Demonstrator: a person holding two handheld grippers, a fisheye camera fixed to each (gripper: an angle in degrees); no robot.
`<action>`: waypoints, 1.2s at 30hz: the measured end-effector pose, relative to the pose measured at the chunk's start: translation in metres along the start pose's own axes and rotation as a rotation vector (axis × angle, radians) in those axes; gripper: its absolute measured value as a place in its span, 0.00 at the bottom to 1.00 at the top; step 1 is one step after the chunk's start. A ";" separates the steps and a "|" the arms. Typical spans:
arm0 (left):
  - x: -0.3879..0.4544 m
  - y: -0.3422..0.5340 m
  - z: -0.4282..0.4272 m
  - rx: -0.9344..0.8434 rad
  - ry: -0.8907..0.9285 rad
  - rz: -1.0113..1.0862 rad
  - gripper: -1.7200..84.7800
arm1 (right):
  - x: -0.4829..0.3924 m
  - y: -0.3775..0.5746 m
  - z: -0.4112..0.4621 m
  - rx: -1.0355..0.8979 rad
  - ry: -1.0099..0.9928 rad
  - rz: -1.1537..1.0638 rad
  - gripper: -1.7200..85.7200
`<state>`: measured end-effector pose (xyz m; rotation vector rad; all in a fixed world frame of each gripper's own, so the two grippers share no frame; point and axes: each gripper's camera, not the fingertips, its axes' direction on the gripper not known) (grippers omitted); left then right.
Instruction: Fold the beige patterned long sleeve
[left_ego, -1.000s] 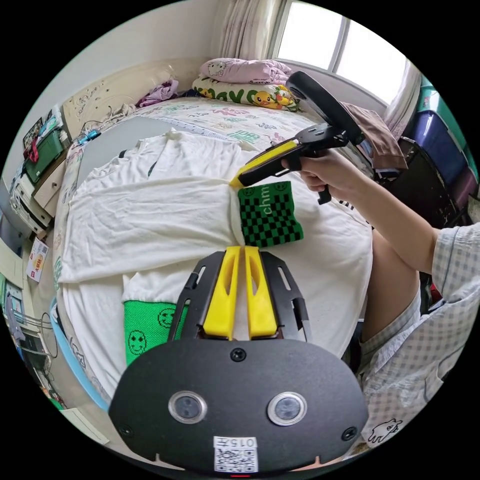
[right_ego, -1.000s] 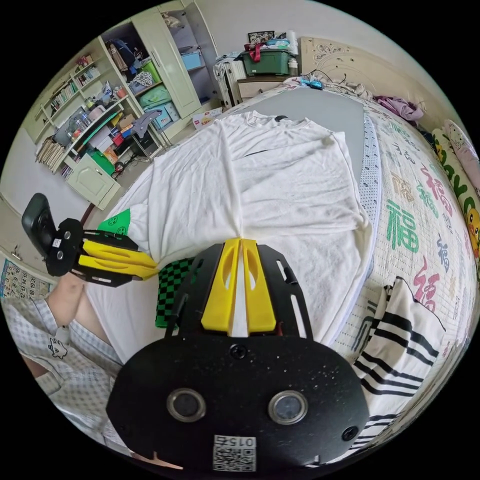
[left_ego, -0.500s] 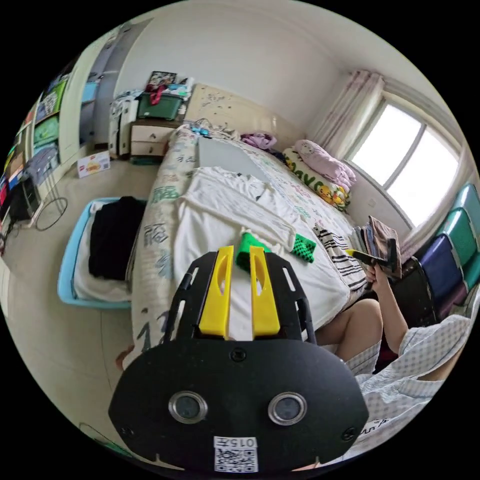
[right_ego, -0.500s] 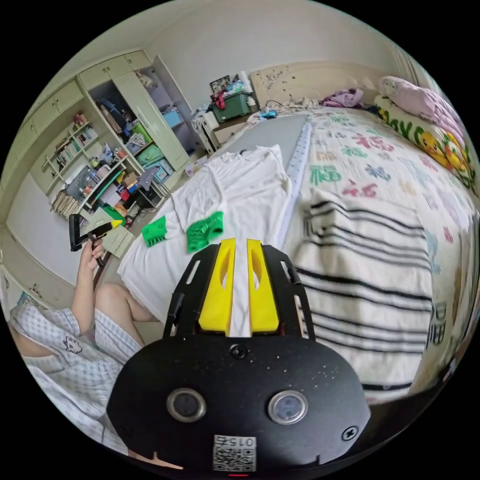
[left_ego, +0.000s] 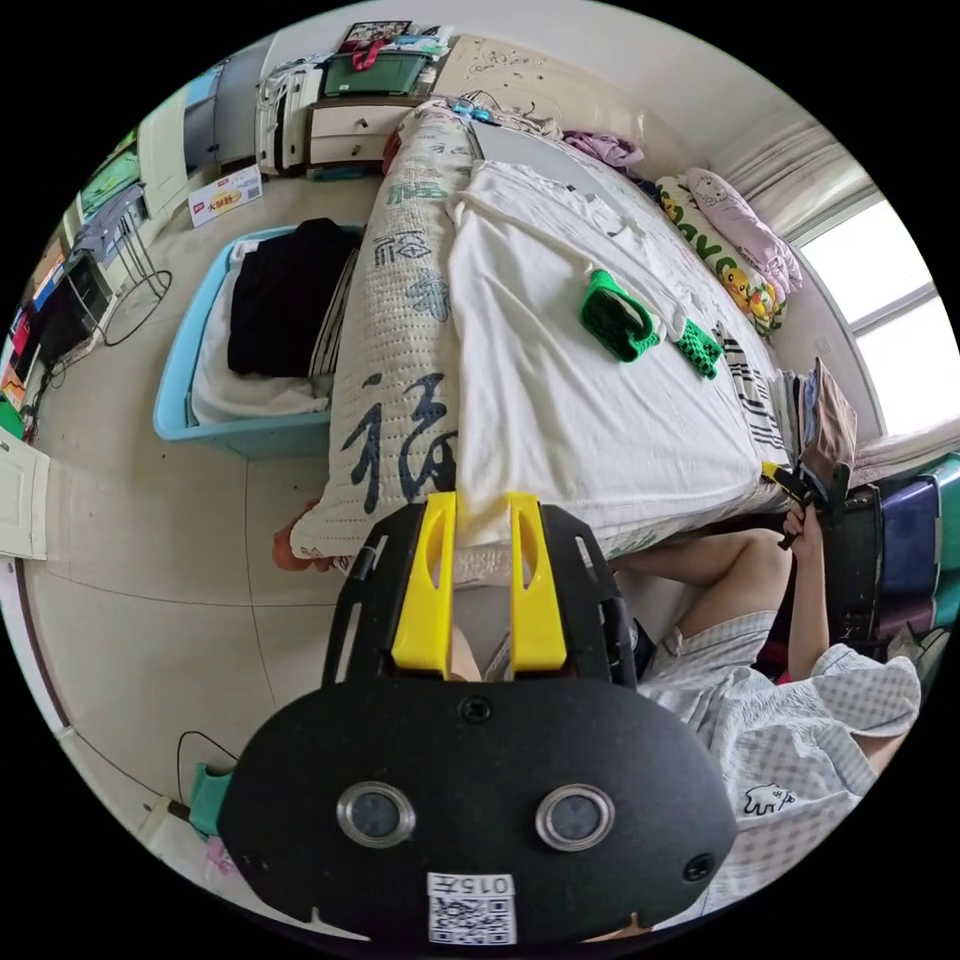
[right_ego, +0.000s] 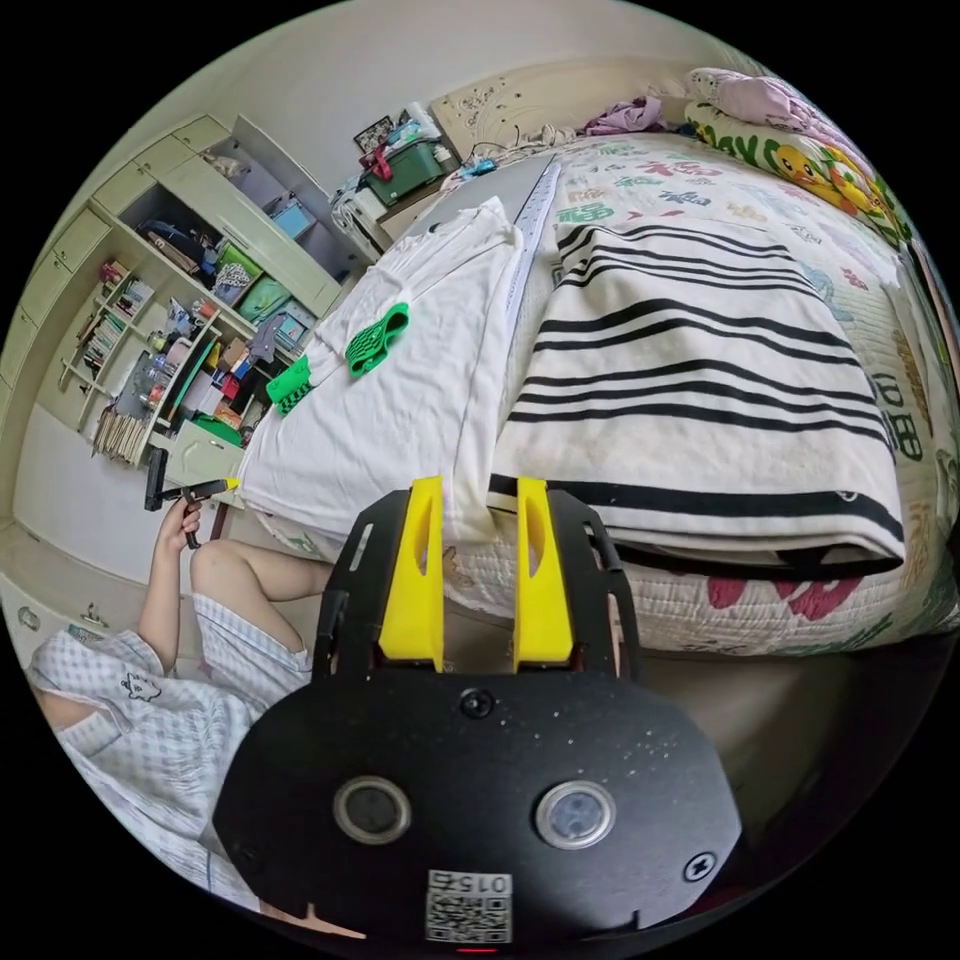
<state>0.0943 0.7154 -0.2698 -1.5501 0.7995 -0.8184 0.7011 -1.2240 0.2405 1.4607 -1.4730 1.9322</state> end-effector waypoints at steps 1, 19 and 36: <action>-0.001 -0.004 0.001 -0.005 0.001 -0.002 0.12 | 0.000 0.001 0.000 0.005 0.003 0.005 0.14; 0.024 0.001 -0.026 0.039 -0.006 0.131 0.02 | -0.007 0.025 -0.022 -0.019 0.036 -0.045 0.01; 0.008 -0.069 -0.016 -0.046 -0.138 0.104 0.10 | -0.033 -0.032 -0.057 0.056 0.198 -0.118 0.09</action>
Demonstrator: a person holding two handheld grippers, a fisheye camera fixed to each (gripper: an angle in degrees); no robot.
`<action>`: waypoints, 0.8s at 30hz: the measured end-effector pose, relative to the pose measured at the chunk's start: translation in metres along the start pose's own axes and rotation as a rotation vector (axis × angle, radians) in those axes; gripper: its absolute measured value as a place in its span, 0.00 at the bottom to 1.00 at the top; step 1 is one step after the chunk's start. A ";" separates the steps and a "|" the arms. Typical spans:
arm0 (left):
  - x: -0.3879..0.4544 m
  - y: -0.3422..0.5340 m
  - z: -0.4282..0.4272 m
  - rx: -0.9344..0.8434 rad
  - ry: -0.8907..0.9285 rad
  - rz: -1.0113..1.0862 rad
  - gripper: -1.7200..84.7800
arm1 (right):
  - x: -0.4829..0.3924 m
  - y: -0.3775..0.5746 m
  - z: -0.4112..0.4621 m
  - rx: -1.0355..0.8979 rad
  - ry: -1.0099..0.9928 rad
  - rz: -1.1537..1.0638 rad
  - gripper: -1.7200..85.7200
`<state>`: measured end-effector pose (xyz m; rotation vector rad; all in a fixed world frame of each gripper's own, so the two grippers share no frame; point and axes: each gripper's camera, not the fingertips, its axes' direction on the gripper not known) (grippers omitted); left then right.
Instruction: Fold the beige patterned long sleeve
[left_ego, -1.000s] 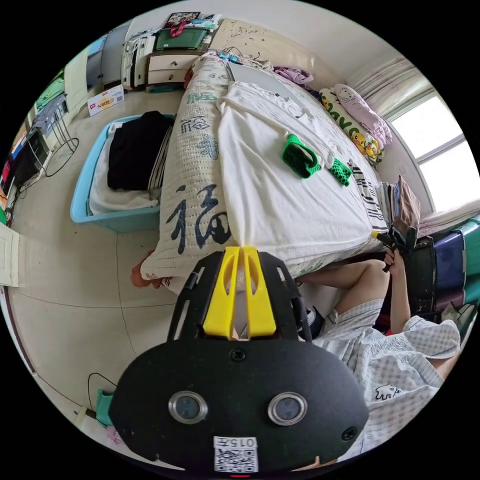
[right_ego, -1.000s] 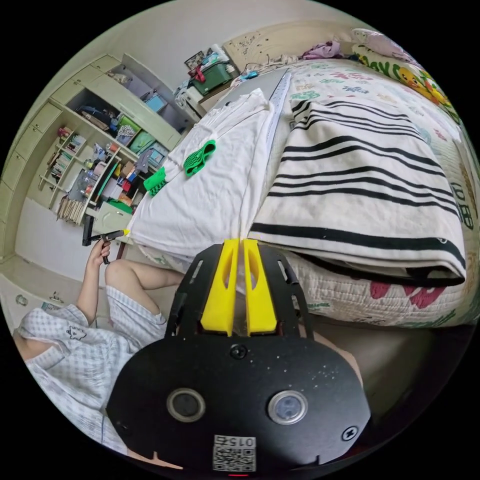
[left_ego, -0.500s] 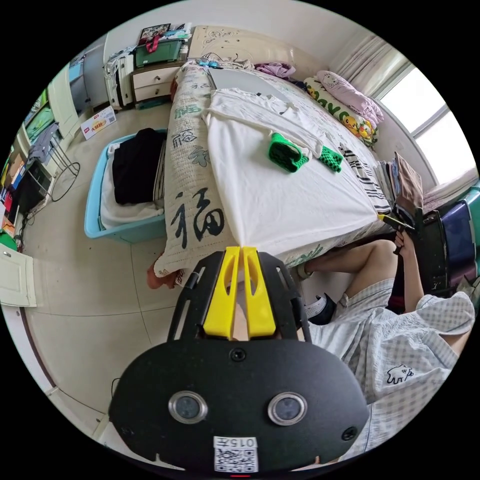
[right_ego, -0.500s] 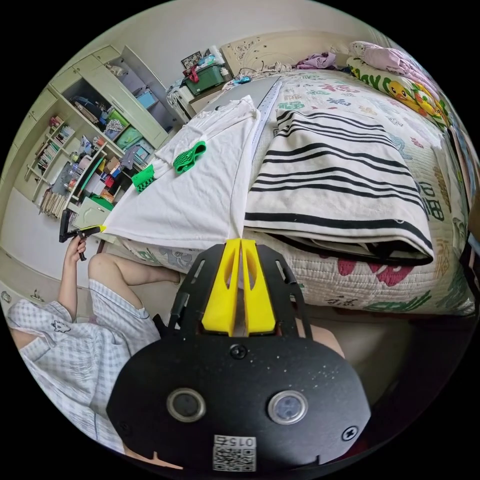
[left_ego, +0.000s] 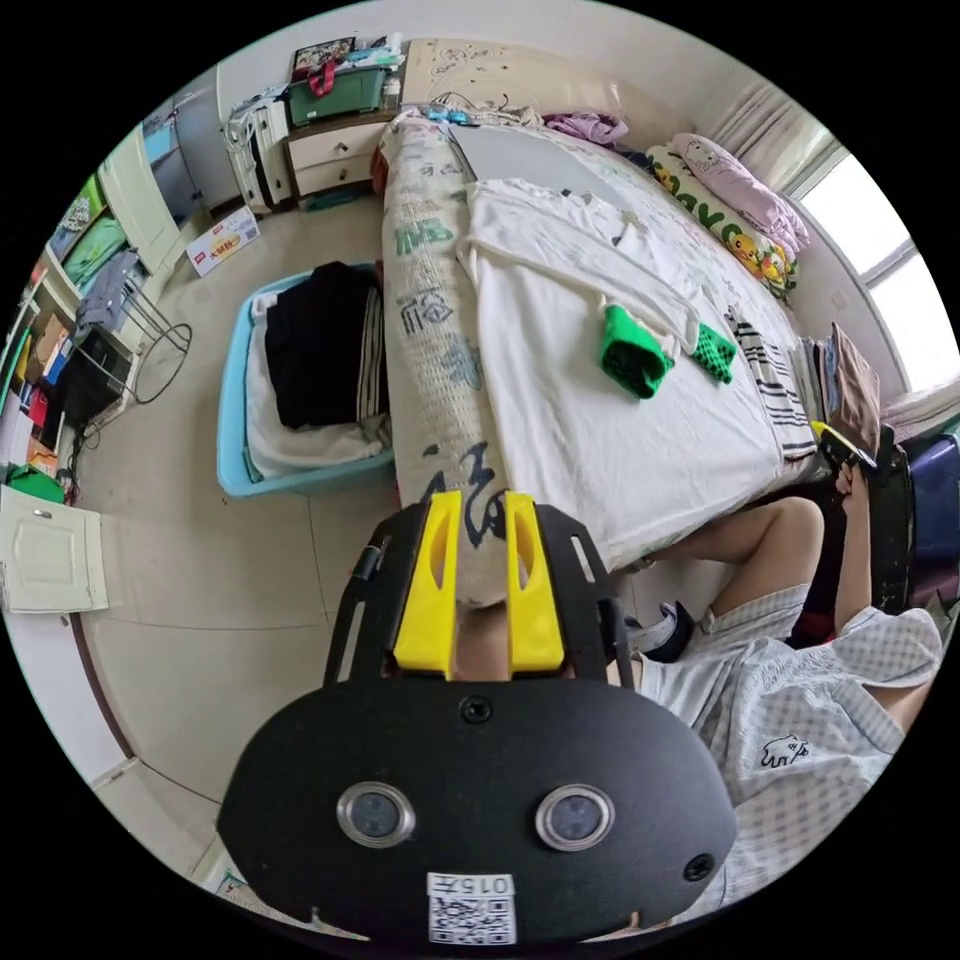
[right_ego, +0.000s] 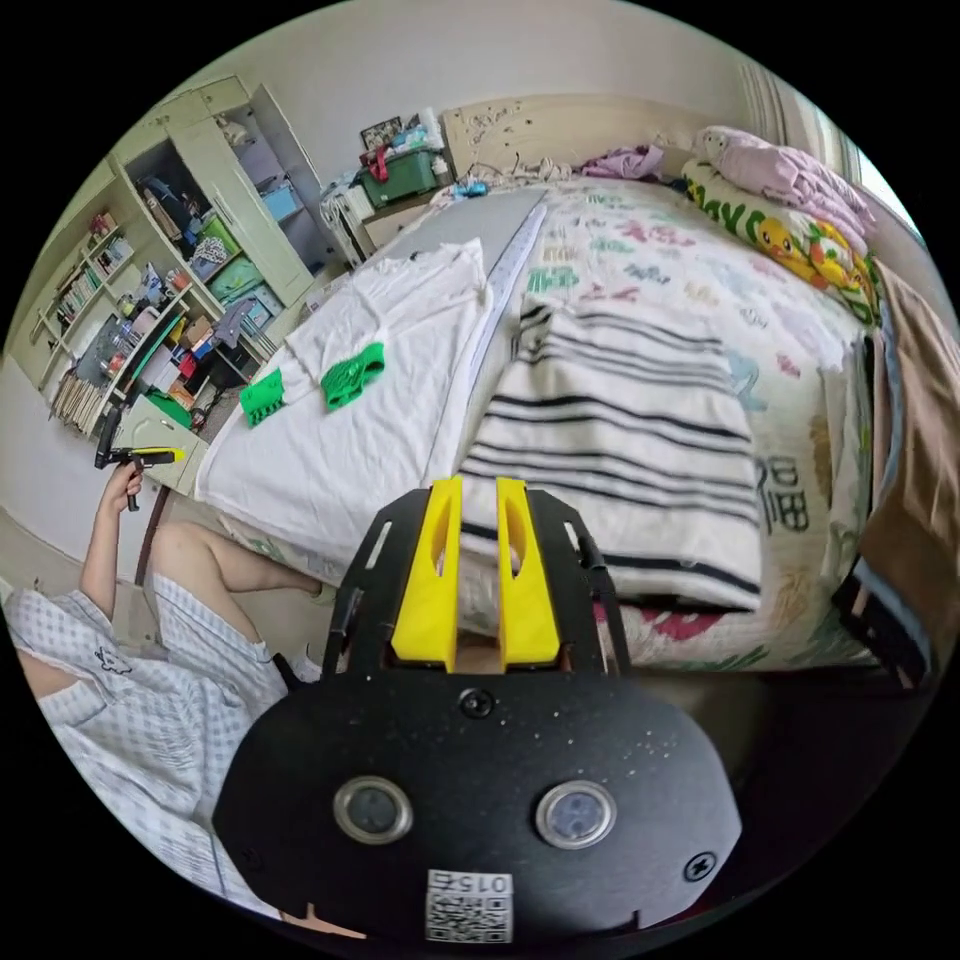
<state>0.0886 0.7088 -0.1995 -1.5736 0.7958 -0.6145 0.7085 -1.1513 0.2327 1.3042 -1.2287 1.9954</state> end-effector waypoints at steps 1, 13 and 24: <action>0.001 -0.020 -0.012 0.042 -0.009 0.017 0.11 | -0.001 -0.009 -0.001 0.012 0.001 -0.011 0.09; 0.034 -0.349 0.047 0.356 0.068 0.058 0.14 | -0.055 -0.279 0.142 0.084 -0.035 -0.231 0.14; 0.037 -0.556 0.189 0.316 0.087 -0.084 0.16 | -0.027 -0.430 0.292 0.014 0.019 -0.078 0.17</action>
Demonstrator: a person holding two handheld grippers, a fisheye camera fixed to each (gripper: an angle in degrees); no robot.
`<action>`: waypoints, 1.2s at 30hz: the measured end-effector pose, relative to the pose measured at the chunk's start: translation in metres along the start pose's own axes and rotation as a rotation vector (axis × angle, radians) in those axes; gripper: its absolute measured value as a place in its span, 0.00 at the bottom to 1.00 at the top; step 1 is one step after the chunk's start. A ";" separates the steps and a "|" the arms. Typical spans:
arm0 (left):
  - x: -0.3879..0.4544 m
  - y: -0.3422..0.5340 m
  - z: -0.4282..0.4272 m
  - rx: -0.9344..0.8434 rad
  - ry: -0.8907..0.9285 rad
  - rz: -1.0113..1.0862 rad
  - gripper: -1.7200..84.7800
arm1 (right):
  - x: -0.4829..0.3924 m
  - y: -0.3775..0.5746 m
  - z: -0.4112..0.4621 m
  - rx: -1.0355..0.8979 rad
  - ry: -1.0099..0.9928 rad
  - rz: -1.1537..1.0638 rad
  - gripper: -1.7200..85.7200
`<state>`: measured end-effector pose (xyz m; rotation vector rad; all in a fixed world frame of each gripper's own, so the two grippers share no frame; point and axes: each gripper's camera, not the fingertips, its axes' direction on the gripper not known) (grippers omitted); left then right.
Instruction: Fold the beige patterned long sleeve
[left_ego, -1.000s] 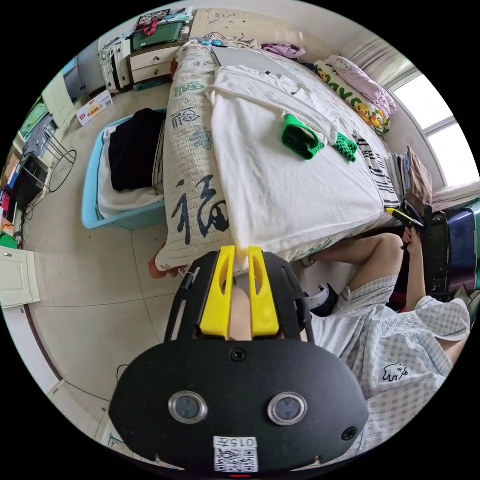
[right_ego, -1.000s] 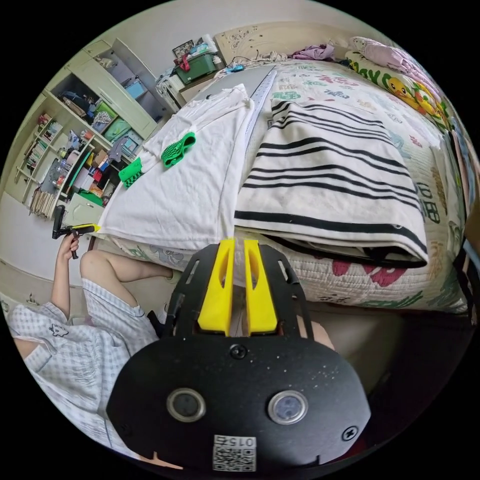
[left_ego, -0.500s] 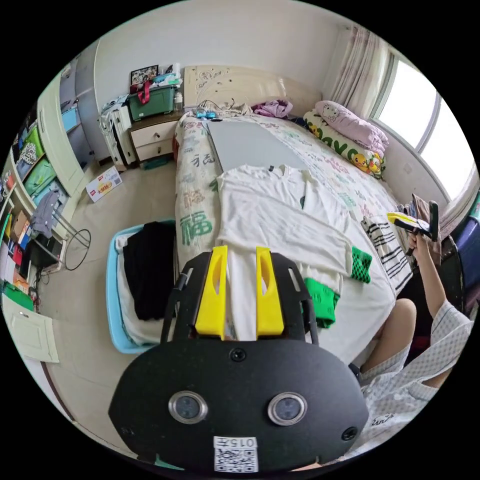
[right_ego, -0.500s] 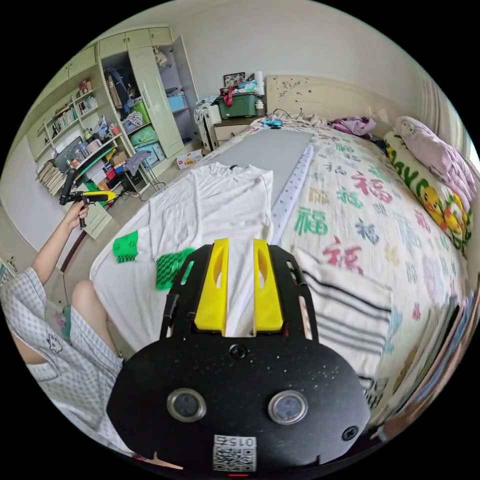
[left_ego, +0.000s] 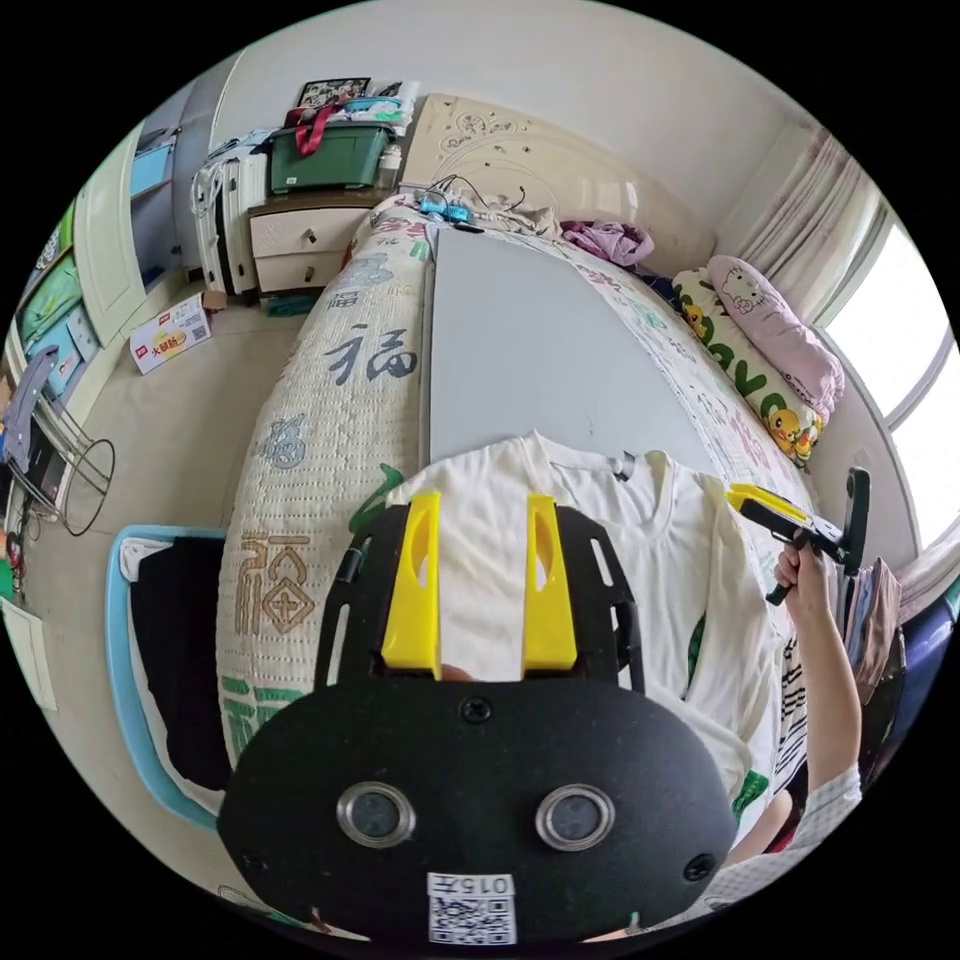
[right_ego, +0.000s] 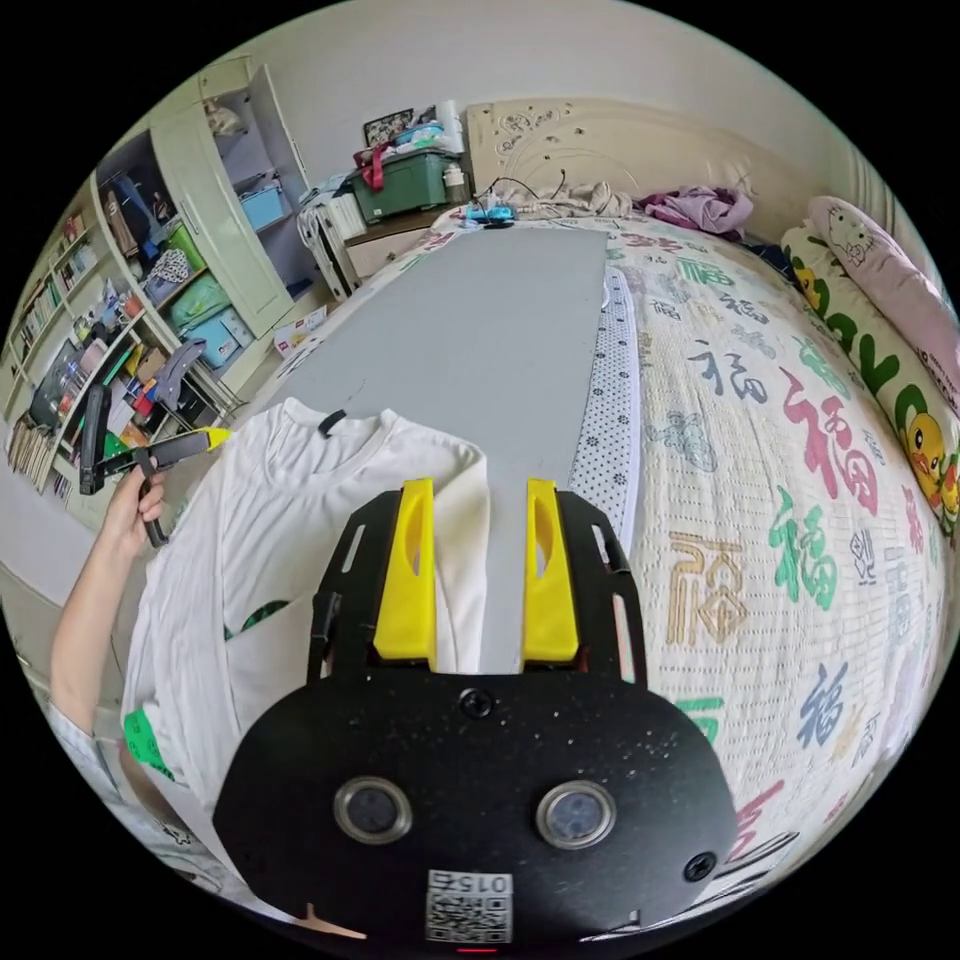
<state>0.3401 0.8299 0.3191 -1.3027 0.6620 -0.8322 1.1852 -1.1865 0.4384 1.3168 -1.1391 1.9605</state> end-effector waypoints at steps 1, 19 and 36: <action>-0.002 -0.007 0.013 -0.013 -0.010 -0.013 0.16 | 0.000 -0.003 0.004 -0.007 -0.001 -0.001 0.17; 0.061 0.024 -0.072 0.111 -0.070 0.163 0.02 | -0.038 0.010 -0.045 0.061 0.050 -0.183 0.02; 0.088 0.540 -0.378 -0.049 0.403 0.353 0.01 | -0.110 0.395 -0.222 -0.078 -0.345 -0.427 0.01</action>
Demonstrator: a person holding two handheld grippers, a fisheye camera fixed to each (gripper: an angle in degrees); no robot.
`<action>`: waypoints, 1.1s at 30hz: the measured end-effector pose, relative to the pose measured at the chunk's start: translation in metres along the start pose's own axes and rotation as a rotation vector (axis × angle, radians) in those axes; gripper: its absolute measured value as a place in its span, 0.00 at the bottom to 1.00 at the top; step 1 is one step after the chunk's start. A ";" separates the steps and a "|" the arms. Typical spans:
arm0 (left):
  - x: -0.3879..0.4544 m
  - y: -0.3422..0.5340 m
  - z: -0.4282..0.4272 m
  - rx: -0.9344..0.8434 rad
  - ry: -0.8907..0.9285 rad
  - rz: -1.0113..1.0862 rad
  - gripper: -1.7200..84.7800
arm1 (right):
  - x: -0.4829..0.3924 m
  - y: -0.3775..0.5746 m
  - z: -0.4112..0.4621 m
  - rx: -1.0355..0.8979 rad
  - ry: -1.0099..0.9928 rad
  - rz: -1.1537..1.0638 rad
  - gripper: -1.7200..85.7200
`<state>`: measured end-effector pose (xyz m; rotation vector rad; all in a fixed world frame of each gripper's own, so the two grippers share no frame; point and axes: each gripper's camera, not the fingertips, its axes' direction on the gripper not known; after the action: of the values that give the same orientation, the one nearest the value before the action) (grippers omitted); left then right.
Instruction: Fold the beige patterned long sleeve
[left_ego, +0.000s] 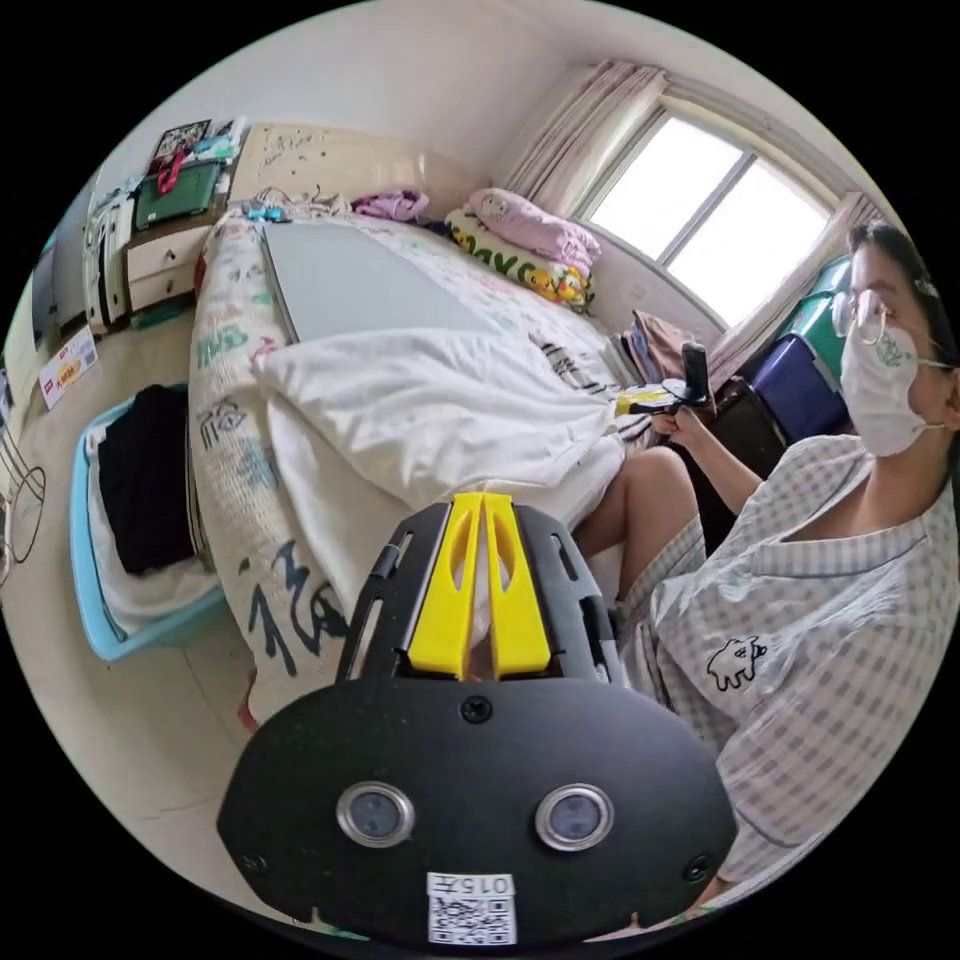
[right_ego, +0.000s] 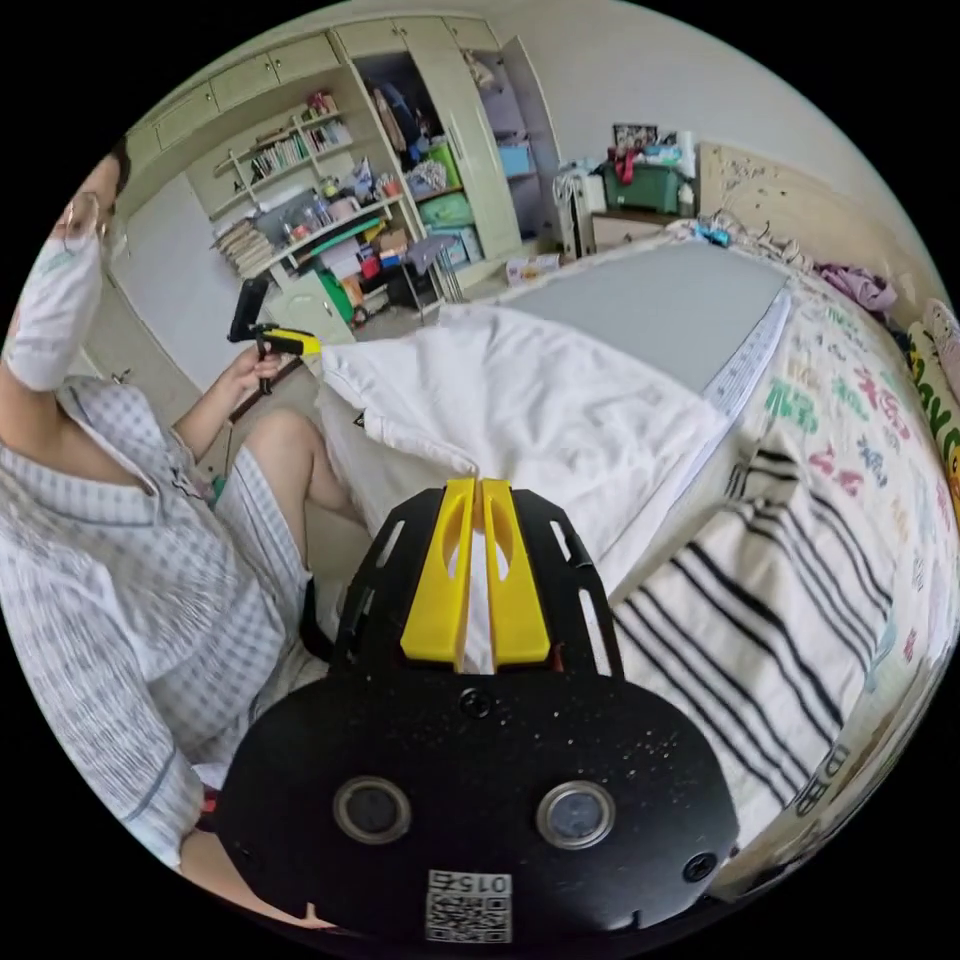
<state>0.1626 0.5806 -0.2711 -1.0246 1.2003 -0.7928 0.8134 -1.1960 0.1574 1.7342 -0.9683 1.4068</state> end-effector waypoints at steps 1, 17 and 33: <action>0.005 0.010 0.014 -0.078 -0.020 0.000 0.01 | -0.003 0.005 0.006 -0.029 0.013 0.003 0.01; 0.015 0.016 0.008 -0.215 -0.074 -0.064 0.02 | 0.009 0.033 0.008 -0.134 0.071 0.017 0.04; -0.220 -0.098 -0.080 0.351 -0.062 -0.654 0.10 | 0.221 -0.001 -0.045 0.369 -0.112 0.643 0.15</action>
<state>0.0414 0.7293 -0.1050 -1.1415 0.6262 -1.4115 0.8231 -1.1837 0.3820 1.8617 -1.4924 2.0082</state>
